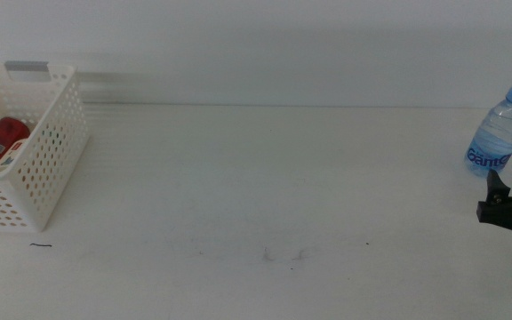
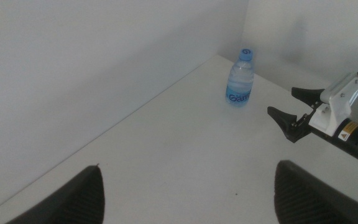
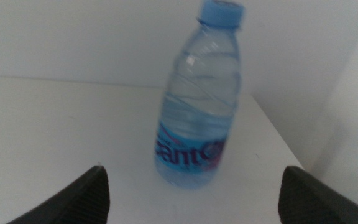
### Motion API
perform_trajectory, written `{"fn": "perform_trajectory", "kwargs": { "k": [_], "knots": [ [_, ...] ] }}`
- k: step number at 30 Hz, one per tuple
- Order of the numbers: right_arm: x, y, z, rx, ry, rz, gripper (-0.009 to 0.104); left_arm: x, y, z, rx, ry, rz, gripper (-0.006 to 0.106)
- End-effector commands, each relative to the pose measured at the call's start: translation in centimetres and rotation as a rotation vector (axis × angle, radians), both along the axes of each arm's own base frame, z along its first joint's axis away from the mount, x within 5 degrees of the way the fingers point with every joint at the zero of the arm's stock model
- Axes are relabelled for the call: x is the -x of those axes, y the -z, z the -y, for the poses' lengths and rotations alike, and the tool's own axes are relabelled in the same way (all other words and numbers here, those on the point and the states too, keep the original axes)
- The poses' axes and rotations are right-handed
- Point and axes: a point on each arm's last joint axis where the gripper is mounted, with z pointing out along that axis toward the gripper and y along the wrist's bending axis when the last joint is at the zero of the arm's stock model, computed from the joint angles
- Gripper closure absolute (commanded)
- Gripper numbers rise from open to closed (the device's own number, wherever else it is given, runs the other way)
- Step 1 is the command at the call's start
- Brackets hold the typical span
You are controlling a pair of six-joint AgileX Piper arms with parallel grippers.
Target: Use arms to grab the bottles and put them into the dustbin to the left of the table.
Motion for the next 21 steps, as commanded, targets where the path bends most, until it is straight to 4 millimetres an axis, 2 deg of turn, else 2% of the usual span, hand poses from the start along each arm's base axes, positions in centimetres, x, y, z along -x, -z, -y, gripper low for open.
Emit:
{"fn": "perform_trajectory", "kwargs": {
  "k": [1,7,15,18,21],
  "knots": [
    [-0.4,0.7,0.5,-0.002,0.055,0.025,0.016,0.0,-0.2,0.1,0.006,-0.003,0.006,0.007],
    [-1.6,1.8,0.8,-0.007,0.103,0.003,0.016,0.0,-0.2,0.1,0.008,-0.005,0.009,0.007],
    [-1.6,1.8,0.8,-0.074,0.108,0.019,0.016,-0.1,-0.3,0.0,0.013,-0.011,0.016,0.007],
    [-2.0,1.8,0.1,-0.117,0.039,0.026,0.016,-0.1,-0.3,0.0,0.013,-0.011,0.016,0.007],
    [-3.1,2.4,-0.3,-0.154,0.028,-0.096,0.016,-0.1,-0.3,0.0,0.013,-0.011,0.016,0.007]
  ]
}}
